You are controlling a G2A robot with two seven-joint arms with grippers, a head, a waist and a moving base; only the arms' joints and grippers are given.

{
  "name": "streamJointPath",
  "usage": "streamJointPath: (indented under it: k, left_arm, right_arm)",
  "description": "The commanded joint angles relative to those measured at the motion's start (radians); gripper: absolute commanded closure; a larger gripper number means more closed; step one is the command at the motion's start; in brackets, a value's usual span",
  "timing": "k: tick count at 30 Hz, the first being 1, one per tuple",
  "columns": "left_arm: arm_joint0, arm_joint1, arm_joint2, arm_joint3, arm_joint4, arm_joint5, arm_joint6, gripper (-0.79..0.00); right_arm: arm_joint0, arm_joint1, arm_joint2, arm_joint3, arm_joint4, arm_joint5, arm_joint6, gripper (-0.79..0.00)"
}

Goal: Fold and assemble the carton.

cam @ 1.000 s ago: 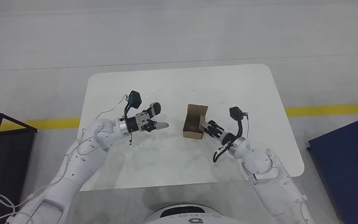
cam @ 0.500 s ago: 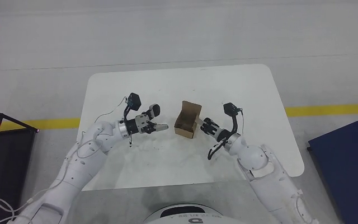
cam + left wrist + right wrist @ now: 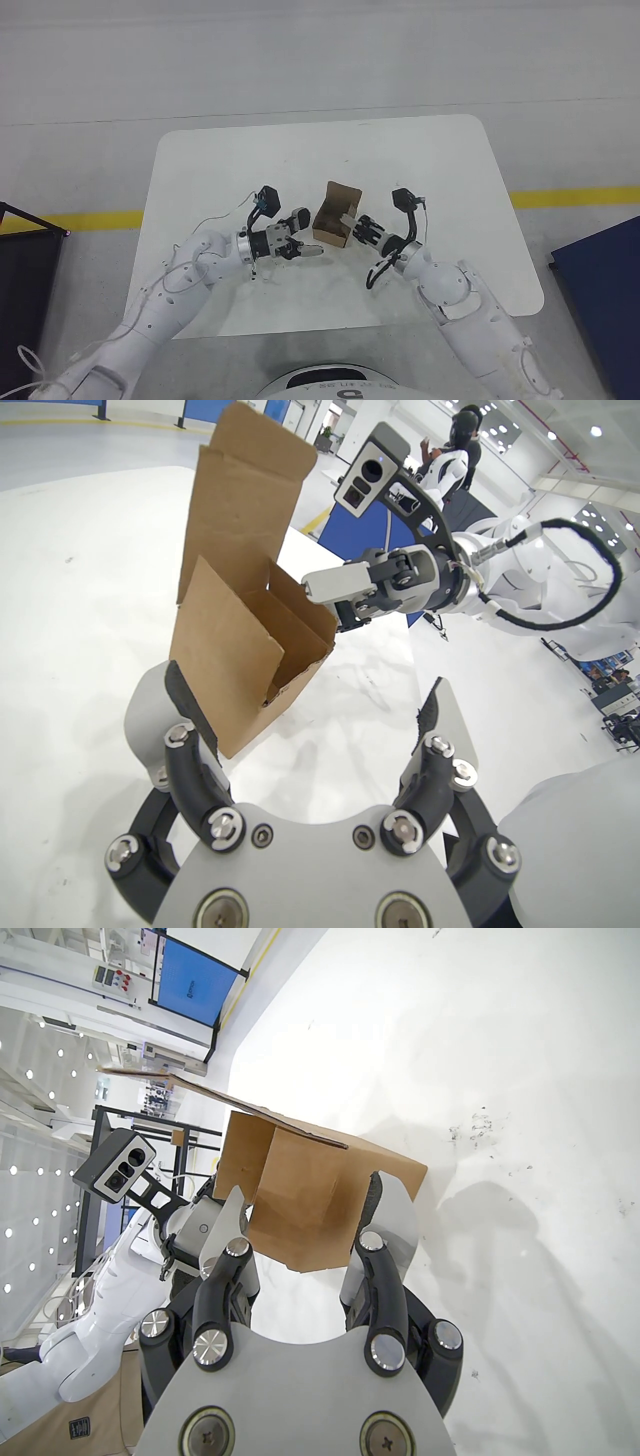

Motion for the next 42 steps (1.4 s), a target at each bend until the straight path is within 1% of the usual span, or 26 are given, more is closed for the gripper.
streamJointPath:
  k: [1,3,4,11,13,17,24,25,26,28,29,30,36,42]
  left_arm:
    - [-0.002,-0.004,0.008,0.004,0.008,-0.004,0.001,-0.785]
    - [-0.003,-0.007,0.013,0.007,0.015,-0.005,0.004,-0.785]
    - [-0.003,-0.008,0.014,0.007,0.017,-0.004,0.007,-0.785]
    - [0.004,-0.013,0.012,0.007,0.032,-0.002,0.023,-0.785]
    - [0.007,-0.014,0.012,0.004,0.038,-0.001,0.026,-0.785]
    - [0.013,-0.015,0.010,-0.004,0.054,0.017,0.028,-0.785]
    - [0.026,-0.018,0.008,-0.017,0.062,0.022,0.033,-0.785]
    - [0.028,-0.018,0.006,-0.018,0.063,0.023,0.034,-0.785]
    - [0.029,-0.018,0.003,-0.020,0.062,0.024,0.036,-0.785]
    - [0.032,-0.017,-0.004,-0.020,0.063,0.023,0.038,-0.785]
    - [0.032,-0.016,-0.008,-0.019,0.063,0.021,0.037,-0.785]
    - [0.033,-0.015,-0.011,-0.018,0.063,0.019,0.037,-0.785]
    - [0.034,-0.008,-0.061,-0.004,0.054,0.034,0.060,-0.785]
    - [0.047,0.009,-0.126,0.010,0.060,0.024,0.069,-0.785]
  right_arm:
    - [0.005,0.000,-0.002,0.007,-0.004,0.002,0.005,-0.437]
    - [0.010,0.000,-0.007,0.010,-0.014,0.007,0.013,-0.397]
    - [0.013,0.000,-0.009,0.011,-0.021,0.011,0.016,-0.391]
    - [0.027,0.002,-0.024,-0.004,-0.086,0.044,0.043,-0.376]
    - [0.033,0.003,-0.030,-0.007,-0.107,0.063,0.052,-0.369]
    - [0.048,0.002,-0.044,-0.016,-0.146,0.104,0.069,-0.382]
    - [0.085,0.000,-0.073,-0.021,-0.221,0.180,0.111,-0.351]
    - [0.089,0.000,-0.076,-0.021,-0.234,0.190,0.114,-0.323]
    - [0.093,0.000,-0.080,-0.023,-0.246,0.199,0.117,-0.271]
    - [0.098,0.000,-0.087,-0.025,-0.271,0.217,0.126,-0.086]
    - [0.101,0.000,-0.090,-0.027,-0.286,0.227,0.131,-0.065]
    - [0.104,0.000,-0.095,-0.031,-0.298,0.234,0.137,0.000]
    - [0.115,0.001,-0.115,-0.060,-0.378,0.276,0.163,0.000]
    - [0.102,0.009,-0.111,-0.152,-0.519,0.346,0.214,0.000]
